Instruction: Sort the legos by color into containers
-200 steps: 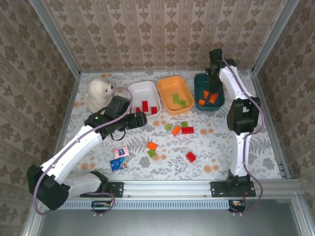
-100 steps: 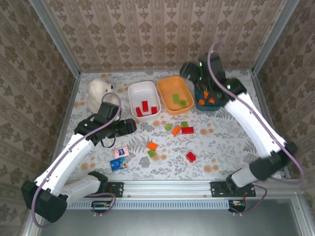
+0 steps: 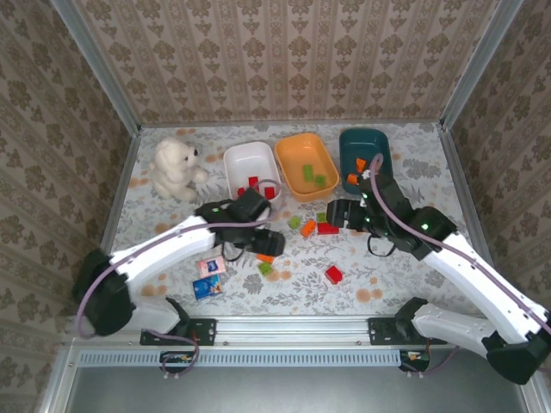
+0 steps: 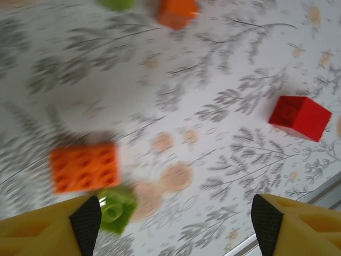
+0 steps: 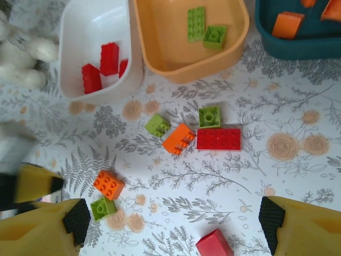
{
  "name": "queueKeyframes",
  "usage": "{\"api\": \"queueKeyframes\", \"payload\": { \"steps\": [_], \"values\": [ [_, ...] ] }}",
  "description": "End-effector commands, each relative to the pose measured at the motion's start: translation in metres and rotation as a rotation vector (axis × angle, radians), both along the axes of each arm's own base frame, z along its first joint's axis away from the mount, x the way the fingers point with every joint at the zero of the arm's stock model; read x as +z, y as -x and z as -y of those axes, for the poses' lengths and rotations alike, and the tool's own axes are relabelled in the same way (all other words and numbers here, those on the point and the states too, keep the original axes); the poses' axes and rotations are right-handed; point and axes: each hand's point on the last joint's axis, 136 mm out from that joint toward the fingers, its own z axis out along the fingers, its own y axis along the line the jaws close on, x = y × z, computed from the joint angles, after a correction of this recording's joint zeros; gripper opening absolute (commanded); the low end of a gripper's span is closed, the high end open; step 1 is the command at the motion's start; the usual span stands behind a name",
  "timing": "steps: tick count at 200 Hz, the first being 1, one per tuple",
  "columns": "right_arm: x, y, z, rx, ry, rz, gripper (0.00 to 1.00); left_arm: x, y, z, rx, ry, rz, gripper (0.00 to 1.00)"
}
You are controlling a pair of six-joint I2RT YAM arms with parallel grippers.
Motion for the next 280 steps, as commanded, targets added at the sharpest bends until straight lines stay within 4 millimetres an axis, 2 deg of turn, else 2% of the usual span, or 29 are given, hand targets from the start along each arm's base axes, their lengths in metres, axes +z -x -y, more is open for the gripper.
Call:
{"api": "queueKeyframes", "payload": {
  "steps": [1, 16, 43, 72, 88, 144, 202, 224, 254, 280],
  "values": [
    [0.034, 0.004, 0.017, -0.014, 0.041, 0.101, 0.86, 0.006, 0.010, 0.050, -0.168, 0.031, 0.044, 0.78],
    [0.063, 0.007, 0.028, -0.040, 0.032, 0.175, 0.87, -0.003, 0.021, 0.073, -0.301, -0.020, 0.071, 0.78],
    [0.111, 0.016, 0.049, -0.100, 0.007, 0.284, 0.89, -0.019, 0.038, 0.099, -0.443, -0.106, 0.056, 0.80],
    [0.147, 0.027, 0.068, -0.156, -0.021, 0.370, 0.91, -0.039, 0.050, 0.107, -0.501, -0.190, 0.057, 0.82],
    [0.158, 0.032, 0.073, -0.166, -0.040, 0.397, 0.92, -0.049, 0.053, 0.110, -0.518, -0.230, 0.071, 0.82],
    [0.159, 0.047, 0.078, -0.170, -0.122, 0.404, 0.93, -0.072, 0.045, 0.121, -0.533, -0.313, 0.117, 0.82],
    [0.151, 0.044, 0.076, -0.175, -0.104, 0.383, 0.93, -0.087, 0.056, 0.128, -0.572, -0.311, 0.082, 0.69],
    [0.148, 0.041, 0.073, -0.170, -0.104, 0.375, 0.93, -0.089, 0.053, 0.129, -0.569, -0.314, 0.084, 0.59],
    [0.144, 0.037, 0.071, -0.170, -0.097, 0.363, 0.93, -0.085, 0.051, 0.133, -0.560, -0.301, 0.096, 0.37],
    [0.146, 0.035, 0.067, -0.158, -0.094, 0.360, 0.93, -0.064, 0.035, 0.125, -0.484, -0.292, 0.142, 0.32]
  ]
}}
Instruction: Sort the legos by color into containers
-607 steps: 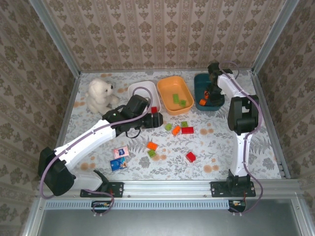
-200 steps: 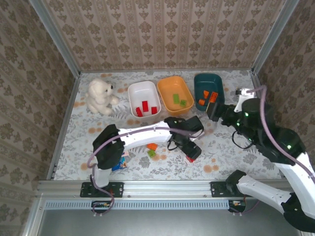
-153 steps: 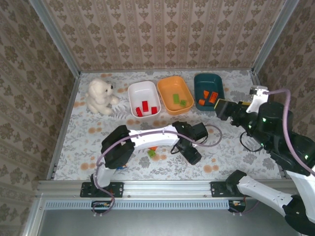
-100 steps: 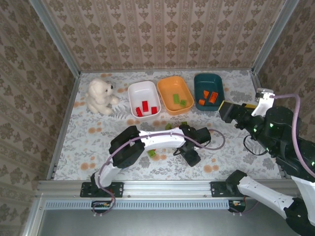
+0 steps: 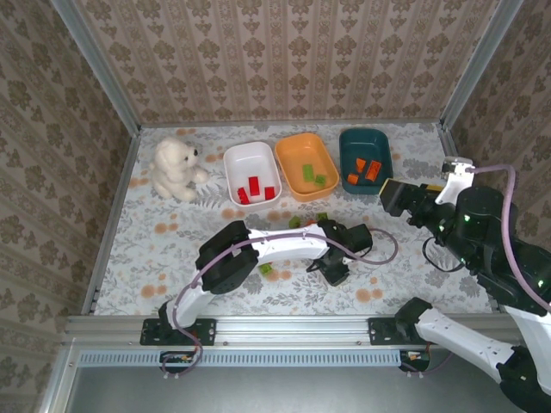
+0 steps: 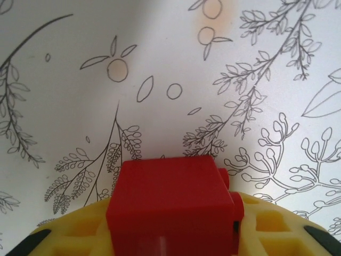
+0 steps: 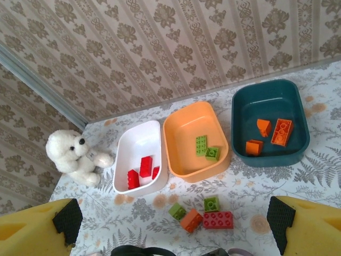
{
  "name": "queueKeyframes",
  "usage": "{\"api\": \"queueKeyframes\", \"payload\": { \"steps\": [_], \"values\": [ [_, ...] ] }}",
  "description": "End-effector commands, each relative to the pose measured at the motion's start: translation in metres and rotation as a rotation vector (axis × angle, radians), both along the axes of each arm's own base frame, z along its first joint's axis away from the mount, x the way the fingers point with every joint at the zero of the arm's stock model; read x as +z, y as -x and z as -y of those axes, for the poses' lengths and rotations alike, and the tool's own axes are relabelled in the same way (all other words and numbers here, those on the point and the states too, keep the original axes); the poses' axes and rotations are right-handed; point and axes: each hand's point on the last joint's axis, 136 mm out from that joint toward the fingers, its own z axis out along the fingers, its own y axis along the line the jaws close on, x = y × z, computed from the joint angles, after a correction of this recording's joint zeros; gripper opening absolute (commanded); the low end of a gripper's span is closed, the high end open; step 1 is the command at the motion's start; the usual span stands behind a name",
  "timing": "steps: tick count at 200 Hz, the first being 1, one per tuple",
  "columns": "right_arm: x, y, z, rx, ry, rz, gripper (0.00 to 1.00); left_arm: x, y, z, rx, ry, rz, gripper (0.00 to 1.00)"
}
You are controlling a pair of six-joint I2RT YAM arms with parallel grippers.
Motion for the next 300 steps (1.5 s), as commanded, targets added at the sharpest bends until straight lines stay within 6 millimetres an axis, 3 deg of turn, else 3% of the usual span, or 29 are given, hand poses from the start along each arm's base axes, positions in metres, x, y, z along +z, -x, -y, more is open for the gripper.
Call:
{"api": "queueKeyframes", "payload": {
  "steps": [1, 20, 47, 80, 118, 159, 188, 214, 265, 300],
  "values": [
    [-0.002, -0.002, -0.001, -0.002, 0.008, -0.012, 0.93, 0.024, -0.015, -0.005, 0.058, 0.023, 0.053, 0.32],
    [0.000, -0.003, -0.003, 0.008, 0.013, -0.014, 0.93, 0.055, -0.040, -0.019, 0.161, 0.080, 0.091, 0.32],
    [-0.001, -0.005, -0.010, 0.032, 0.018, -0.028, 0.93, 0.100, -0.088, -0.054, 0.338, 0.169, 0.129, 0.32],
    [-0.012, -0.016, -0.027, 0.080, 0.019, -0.061, 0.93, 0.132, -0.151, -0.104, 0.506, 0.245, 0.164, 0.33],
    [-0.032, -0.031, -0.064, 0.204, -0.006, -0.149, 0.94, 0.134, -0.229, -0.152, 0.624, 0.269, 0.208, 0.34],
    [-0.071, -0.045, -0.092, 0.296, -0.090, -0.297, 0.94, 0.101, -0.289, -0.166, 0.619, 0.221, 0.213, 0.36],
    [-0.087, -0.052, -0.097, 0.302, -0.150, -0.350, 0.94, 0.080, -0.313, -0.163, 0.619, 0.212, 0.203, 0.39],
    [-0.093, -0.054, -0.095, 0.297, -0.155, -0.375, 0.94, 0.067, -0.324, -0.160, 0.602, 0.200, 0.204, 0.41],
    [-0.102, -0.061, -0.097, 0.300, -0.169, -0.406, 0.94, 0.041, -0.323, -0.170, 0.622, 0.162, 0.157, 0.45],
    [-0.115, -0.067, -0.103, 0.318, -0.143, -0.449, 0.94, 0.042, -0.320, -0.171, 0.630, 0.164, 0.148, 0.60]
  ]
}}
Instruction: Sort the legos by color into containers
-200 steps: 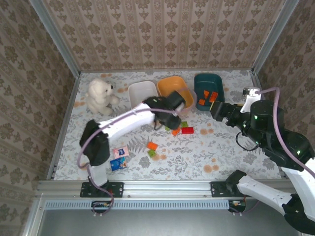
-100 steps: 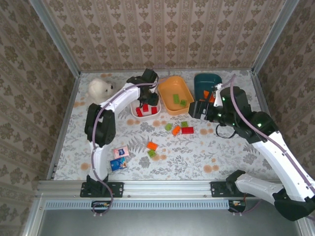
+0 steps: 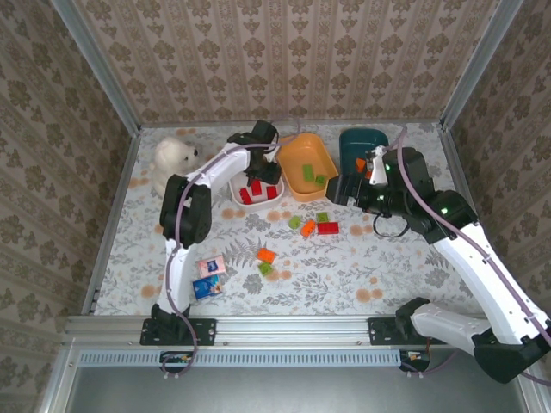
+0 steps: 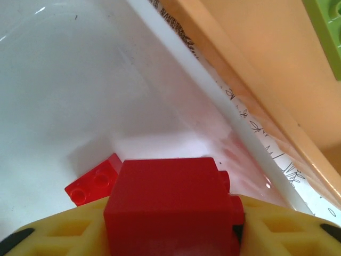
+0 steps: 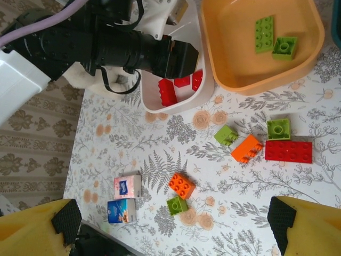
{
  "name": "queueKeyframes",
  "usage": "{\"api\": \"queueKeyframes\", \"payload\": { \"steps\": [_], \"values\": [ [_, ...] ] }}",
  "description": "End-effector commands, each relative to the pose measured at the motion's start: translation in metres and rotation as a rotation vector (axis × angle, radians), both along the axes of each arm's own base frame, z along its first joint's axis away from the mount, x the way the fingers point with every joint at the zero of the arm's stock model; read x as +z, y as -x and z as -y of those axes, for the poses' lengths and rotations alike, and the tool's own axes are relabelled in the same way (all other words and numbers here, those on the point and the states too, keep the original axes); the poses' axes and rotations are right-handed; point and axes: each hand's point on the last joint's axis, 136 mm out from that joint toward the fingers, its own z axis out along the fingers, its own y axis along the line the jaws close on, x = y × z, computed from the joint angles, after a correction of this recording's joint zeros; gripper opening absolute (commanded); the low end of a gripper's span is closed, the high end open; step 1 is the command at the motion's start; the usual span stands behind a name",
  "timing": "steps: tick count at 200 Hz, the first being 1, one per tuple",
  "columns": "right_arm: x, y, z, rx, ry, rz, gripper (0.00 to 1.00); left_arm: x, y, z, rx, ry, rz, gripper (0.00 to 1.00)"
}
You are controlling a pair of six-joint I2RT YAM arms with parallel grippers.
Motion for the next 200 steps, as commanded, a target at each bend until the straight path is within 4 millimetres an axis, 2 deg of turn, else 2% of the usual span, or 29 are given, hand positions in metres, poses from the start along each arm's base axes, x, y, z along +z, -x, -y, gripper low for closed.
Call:
{"api": "queueKeyframes", "payload": {
  "steps": [1, 34, 59, 89, 99, 101, 104, 132, 153, 168, 200],
  "values": [
    [-0.009, -0.005, -0.007, 0.031, -0.005, -0.024, 0.94, -0.007, 0.003, -0.002, -0.007, -0.002, -0.027, 0.60],
    [-0.032, -0.007, -0.014, 0.100, 0.108, -0.062, 0.93, 0.019, 0.002, -0.003, 0.016, 0.027, 0.013, 0.69],
    [-0.058, -0.001, -0.038, 0.240, 0.243, -0.084, 0.91, 0.060, 0.003, -0.012, 0.078, 0.055, 0.079, 0.73],
    [-0.092, 0.018, -0.078, 0.423, 0.358, -0.117, 0.86, 0.110, 0.020, -0.051, 0.260, 0.146, 0.132, 0.73],
    [-0.114, 0.026, -0.094, 0.486, 0.404, -0.162, 0.86, 0.122, 0.034, -0.063, 0.308, 0.177, 0.141, 0.74],
    [-0.118, 0.028, -0.098, 0.499, 0.409, -0.170, 0.86, 0.124, 0.033, -0.074, 0.338, 0.180, 0.146, 0.74],
    [-0.122, 0.031, -0.102, 0.515, 0.418, -0.177, 0.86, 0.125, 0.035, -0.081, 0.360, 0.186, 0.148, 0.74],
    [-0.165, 0.066, -0.142, 0.657, 0.463, -0.275, 0.87, 0.146, 0.084, -0.132, 0.509, 0.235, 0.191, 0.77],
    [-0.190, 0.084, -0.165, 0.717, 0.512, -0.329, 0.89, 0.149, 0.128, -0.162, 0.589, 0.262, 0.211, 0.78],
    [-0.207, 0.090, -0.173, 0.719, 0.569, -0.362, 0.90, 0.149, 0.158, -0.176, 0.637, 0.291, 0.223, 0.80],
    [-0.243, 0.087, -0.182, 0.658, 0.640, -0.427, 0.90, 0.143, 0.213, -0.193, 0.698, 0.365, 0.222, 0.80]
  ]
}}
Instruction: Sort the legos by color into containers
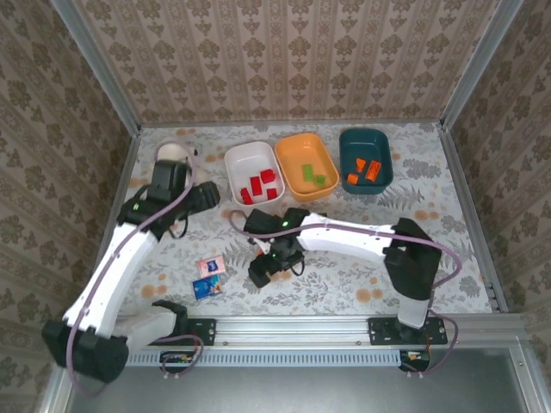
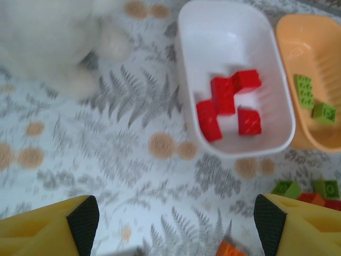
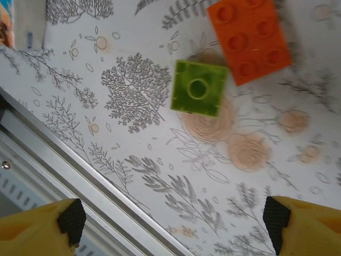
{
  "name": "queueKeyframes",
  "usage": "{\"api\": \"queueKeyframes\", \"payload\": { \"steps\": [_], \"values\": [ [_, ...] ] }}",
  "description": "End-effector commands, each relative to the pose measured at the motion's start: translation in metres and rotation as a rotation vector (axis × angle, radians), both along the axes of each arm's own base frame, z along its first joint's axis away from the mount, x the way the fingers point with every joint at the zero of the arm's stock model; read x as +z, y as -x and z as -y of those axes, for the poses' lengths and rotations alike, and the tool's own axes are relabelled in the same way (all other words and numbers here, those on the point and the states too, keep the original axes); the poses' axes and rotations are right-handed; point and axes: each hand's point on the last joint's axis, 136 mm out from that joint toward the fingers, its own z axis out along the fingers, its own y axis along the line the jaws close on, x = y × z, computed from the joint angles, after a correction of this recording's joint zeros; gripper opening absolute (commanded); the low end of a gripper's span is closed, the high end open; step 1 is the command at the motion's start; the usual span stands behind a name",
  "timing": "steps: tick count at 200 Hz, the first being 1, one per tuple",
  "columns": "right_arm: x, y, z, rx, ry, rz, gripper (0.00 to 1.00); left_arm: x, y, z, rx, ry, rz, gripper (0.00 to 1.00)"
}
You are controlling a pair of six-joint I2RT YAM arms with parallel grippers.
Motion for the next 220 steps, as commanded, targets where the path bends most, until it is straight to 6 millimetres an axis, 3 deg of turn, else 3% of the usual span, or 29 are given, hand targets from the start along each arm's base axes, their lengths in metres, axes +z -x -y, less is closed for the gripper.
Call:
{"api": "queueKeyframes", "payload": {
  "steps": [1, 33, 64, 100, 145, 172, 196, 220],
  "values": [
    [-0.017, -0.007, 0.000, -0.067, 0.076, 0.005, 0.90, -0.009, 0.035, -0.015, 0.089, 0.063, -0.030, 0.80],
    [-0.045, -0.013, -0.007, -0.092, 0.151, 0.001, 0.88, -0.011, 0.069, -0.026, 0.101, 0.085, -0.034, 0.80],
    [-0.055, -0.028, -0.012, -0.099, 0.195, 0.052, 0.82, -0.009, 0.082, -0.028, 0.095, 0.102, -0.029, 0.80],
    [-0.063, -0.037, -0.011, -0.110, 0.244, 0.077, 0.65, -0.005, 0.086, -0.028, 0.084, 0.113, -0.020, 0.80],
    [-0.058, -0.036, -0.010, -0.117, 0.247, 0.083, 0.42, -0.005, 0.088, -0.023, 0.061, 0.126, -0.022, 0.80],
    [-0.034, -0.037, -0.010, -0.125, 0.201, 0.119, 0.36, -0.007, 0.087, -0.013, 0.022, 0.167, -0.029, 0.80],
    [0.010, -0.041, -0.003, -0.148, 0.140, 0.164, 0.34, -0.004, 0.085, 0.010, -0.063, 0.238, -0.017, 0.80],
    [0.055, -0.055, 0.021, -0.218, 0.086, 0.202, 0.32, 0.006, 0.081, 0.033, -0.135, 0.308, 0.019, 0.80]
  ]
}}
